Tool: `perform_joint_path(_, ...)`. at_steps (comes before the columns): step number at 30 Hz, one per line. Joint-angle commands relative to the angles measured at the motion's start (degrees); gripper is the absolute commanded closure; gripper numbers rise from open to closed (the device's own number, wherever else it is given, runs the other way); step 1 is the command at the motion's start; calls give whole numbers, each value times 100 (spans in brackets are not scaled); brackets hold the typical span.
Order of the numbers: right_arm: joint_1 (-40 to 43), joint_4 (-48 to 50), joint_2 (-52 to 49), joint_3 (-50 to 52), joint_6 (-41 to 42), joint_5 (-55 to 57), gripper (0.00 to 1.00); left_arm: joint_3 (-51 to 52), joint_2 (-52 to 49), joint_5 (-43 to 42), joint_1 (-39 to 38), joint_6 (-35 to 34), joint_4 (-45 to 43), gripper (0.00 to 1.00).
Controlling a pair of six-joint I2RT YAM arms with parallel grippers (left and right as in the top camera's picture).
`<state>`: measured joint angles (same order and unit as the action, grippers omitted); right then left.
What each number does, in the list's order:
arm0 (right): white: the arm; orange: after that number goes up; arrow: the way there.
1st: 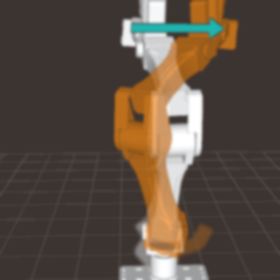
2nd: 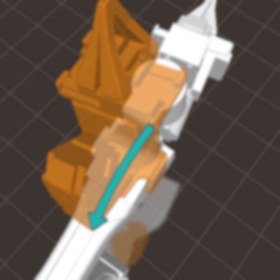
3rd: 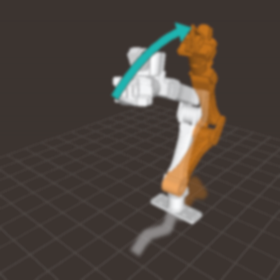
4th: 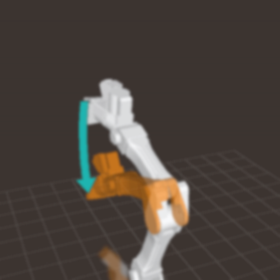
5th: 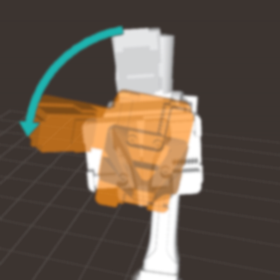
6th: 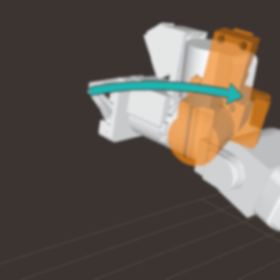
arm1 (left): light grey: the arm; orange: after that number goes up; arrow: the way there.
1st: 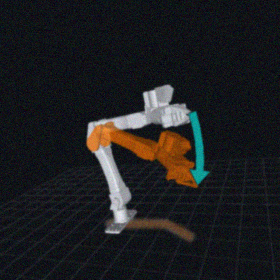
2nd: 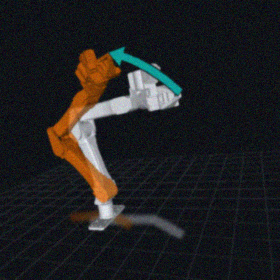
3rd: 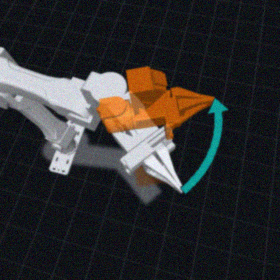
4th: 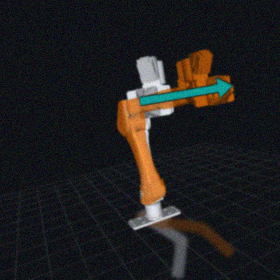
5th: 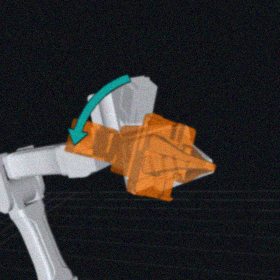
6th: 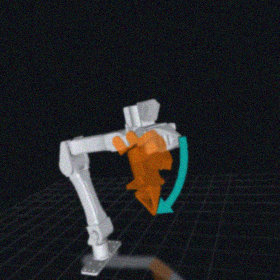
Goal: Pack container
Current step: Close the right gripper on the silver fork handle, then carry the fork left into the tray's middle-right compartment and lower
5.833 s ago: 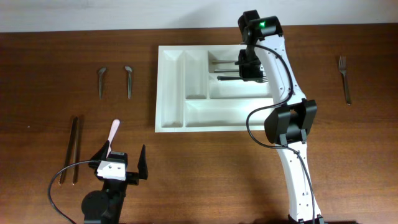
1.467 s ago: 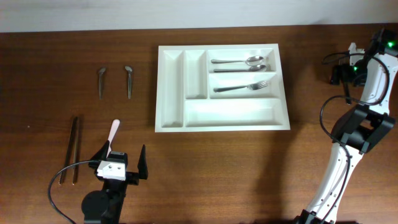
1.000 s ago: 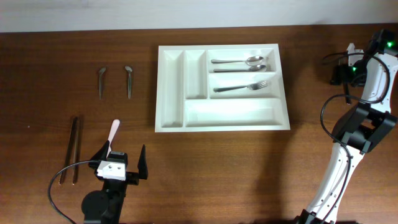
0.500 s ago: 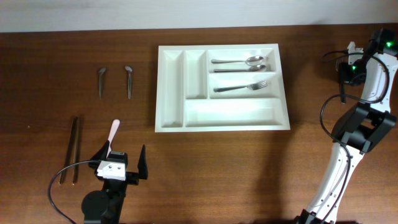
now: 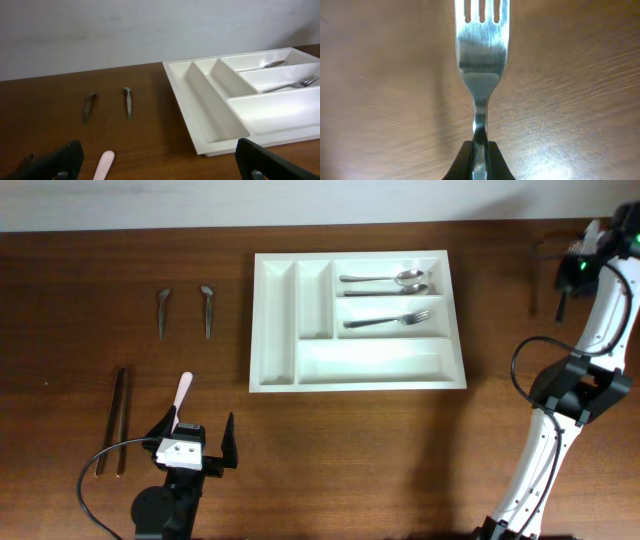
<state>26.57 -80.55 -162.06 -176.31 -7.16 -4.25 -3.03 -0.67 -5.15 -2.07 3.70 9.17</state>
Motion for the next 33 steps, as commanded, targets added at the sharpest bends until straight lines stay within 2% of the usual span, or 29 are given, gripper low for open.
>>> perform_joint_path(1, -278, -107, 944, -372, 1126, -365, 96, 37, 37, 42, 42, 92, -15, 1)
perform_joint_path(12, -1300, -997, 2116, -372, 3390, -435, 96, 37, 37, 42, 42, 92, -15, 1)
perform_joint_path(15, -1655, -1679, 2201, -369, 4852, -448, 96, 37, 37, 42, 42, 92, -15, 1)
perform_joint_path(17, -1792, -1679, 2201, -365, 4990, -702, 96, 37, 37, 42, 42, 92, -15, 1)
perform_joint_path(22, -2251, -1676, 2197, -354, 6531, -658, 96, 37, 37, 42, 42, 92, -15, 1)
perform_joint_path(26, -2601, -1679, 2186, -166, 7410, -605, 96, 37, 37, 42, 42, 92, -15, 1)
perform_joint_path(29, -2872, -1679, 2184, 136, 8028, -603, 96, 37, 37, 42, 42, 92, -15, 1)
perform_joint_path(33, -3195, -1676, 2181, 824, 9388, -496, 96, 37, 37, 42, 42, 92, -15, 1)
